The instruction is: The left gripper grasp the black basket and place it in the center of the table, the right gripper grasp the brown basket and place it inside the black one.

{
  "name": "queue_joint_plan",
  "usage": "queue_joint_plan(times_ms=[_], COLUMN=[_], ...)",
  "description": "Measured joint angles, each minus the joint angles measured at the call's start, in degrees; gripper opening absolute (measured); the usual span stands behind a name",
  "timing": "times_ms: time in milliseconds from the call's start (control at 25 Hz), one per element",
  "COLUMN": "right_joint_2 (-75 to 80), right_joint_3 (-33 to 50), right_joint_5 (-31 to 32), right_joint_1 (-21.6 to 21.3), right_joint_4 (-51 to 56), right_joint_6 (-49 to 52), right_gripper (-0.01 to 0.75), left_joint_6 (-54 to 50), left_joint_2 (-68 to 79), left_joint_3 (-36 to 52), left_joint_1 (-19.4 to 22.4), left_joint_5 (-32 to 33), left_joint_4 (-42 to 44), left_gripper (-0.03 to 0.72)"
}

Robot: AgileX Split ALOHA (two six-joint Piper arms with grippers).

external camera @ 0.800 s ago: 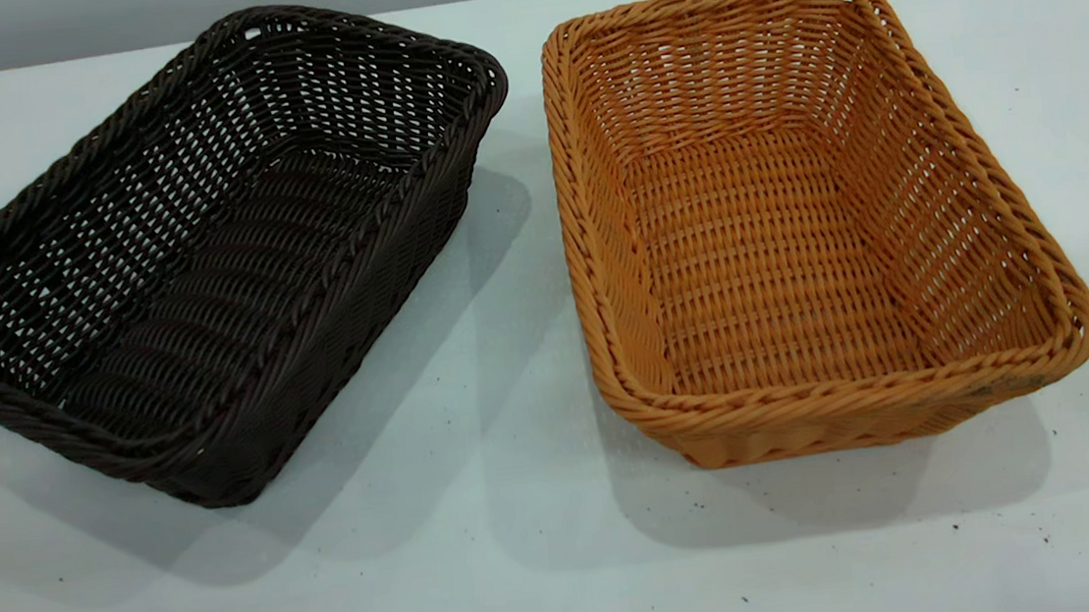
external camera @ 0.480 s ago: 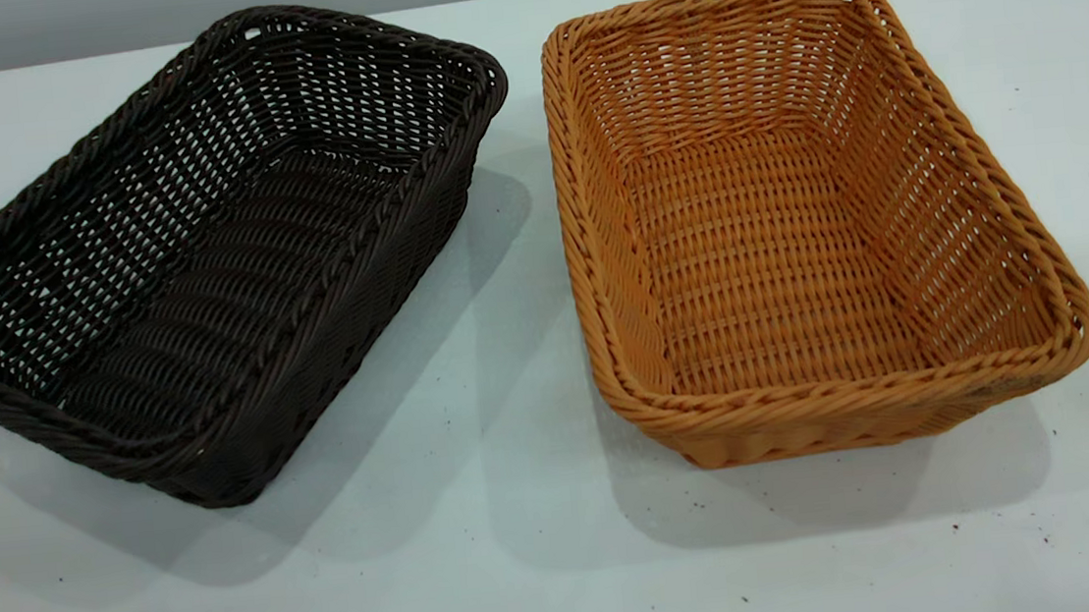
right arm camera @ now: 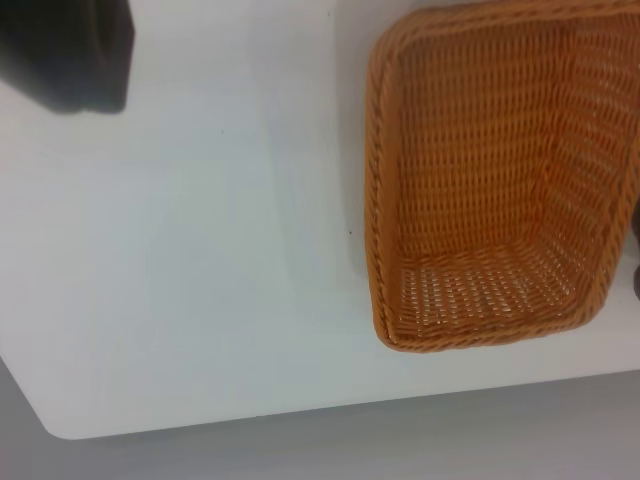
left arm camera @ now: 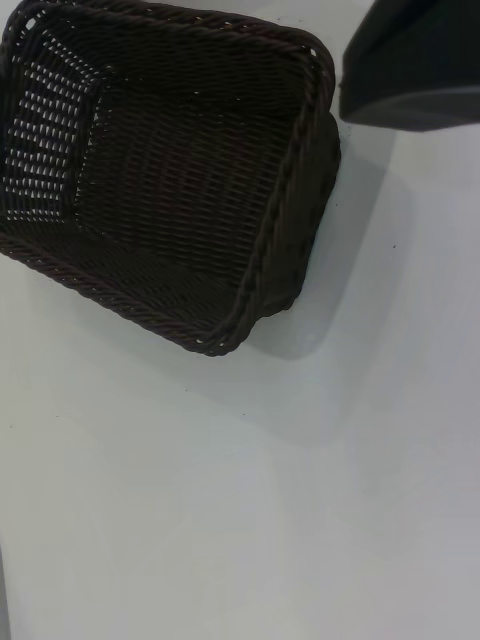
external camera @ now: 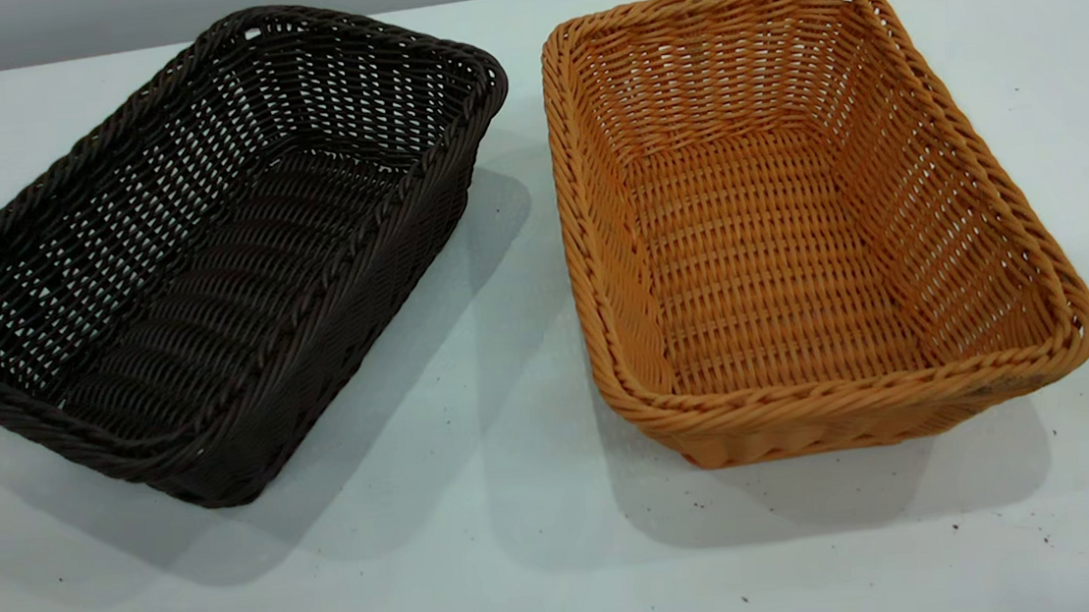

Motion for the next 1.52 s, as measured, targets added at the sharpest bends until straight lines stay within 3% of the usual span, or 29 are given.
queue_joint_plan(times_ms=[960, 1200, 1520], right_joint_2=[0.0, 4.5, 22.6], right_joint_3=[-0.3, -4.1, -13.9], right_joint_5=[-0.8, -6.3, -11.9], right_joint_1=[1.4, 1.4, 1.4], right_joint_4=[2.0, 2.0, 4.9], right_joint_6=[0.0, 0.0, -1.6], right_gripper=[0.0, 0.0, 0.0], left_joint_6=[-0.3, -0.4, -0.2], left_joint_2=[0.4, 8.0, 26.7], left_joint_3=[-0.5, -5.4, -15.2], left_joint_1=[0.0, 0.0, 0.0], left_joint_5=[-0.7, -5.8, -11.2], left_joint_4=[0.0, 0.1, 0.1], left_gripper=[-0.001, -0.001, -0.001])
